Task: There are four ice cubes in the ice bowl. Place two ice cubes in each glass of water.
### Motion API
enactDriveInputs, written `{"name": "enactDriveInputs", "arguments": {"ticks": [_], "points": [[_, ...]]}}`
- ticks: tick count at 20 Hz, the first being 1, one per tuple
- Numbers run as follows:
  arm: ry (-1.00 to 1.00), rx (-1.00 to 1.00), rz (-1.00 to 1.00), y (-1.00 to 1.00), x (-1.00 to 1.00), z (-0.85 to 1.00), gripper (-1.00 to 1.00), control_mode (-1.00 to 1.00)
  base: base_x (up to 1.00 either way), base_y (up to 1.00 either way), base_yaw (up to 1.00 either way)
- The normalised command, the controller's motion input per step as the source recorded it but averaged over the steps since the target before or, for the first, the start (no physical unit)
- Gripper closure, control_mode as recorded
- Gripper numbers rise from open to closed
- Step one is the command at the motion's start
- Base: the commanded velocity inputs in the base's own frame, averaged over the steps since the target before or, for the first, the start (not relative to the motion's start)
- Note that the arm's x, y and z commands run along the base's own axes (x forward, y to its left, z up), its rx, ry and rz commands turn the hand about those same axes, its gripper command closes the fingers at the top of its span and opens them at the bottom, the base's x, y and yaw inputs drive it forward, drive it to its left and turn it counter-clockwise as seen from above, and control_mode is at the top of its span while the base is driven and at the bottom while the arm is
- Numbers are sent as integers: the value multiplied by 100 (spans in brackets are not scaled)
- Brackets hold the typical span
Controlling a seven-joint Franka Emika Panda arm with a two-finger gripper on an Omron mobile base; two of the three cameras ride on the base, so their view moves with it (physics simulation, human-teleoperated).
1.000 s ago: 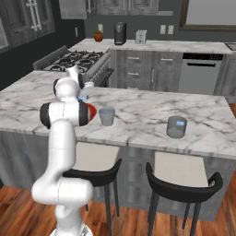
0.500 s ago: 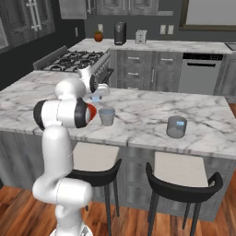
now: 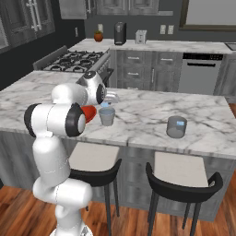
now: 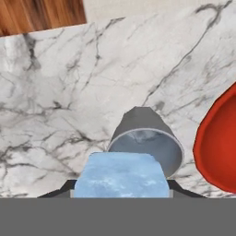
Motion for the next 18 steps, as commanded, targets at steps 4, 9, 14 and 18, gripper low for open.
{"name": "enactDriveInputs", "arguments": {"ticks": [4,9,14,18], "points": [[0,0,-2,-3,-8,8,100,-100,0,0,0],[0,0,0,0,0,10,100,-100,0,0,0],[0,0,0,1,0,2,100,-100,0,0,0],[0,0,0,14,0,0,100,-100,0,0,0]]}}
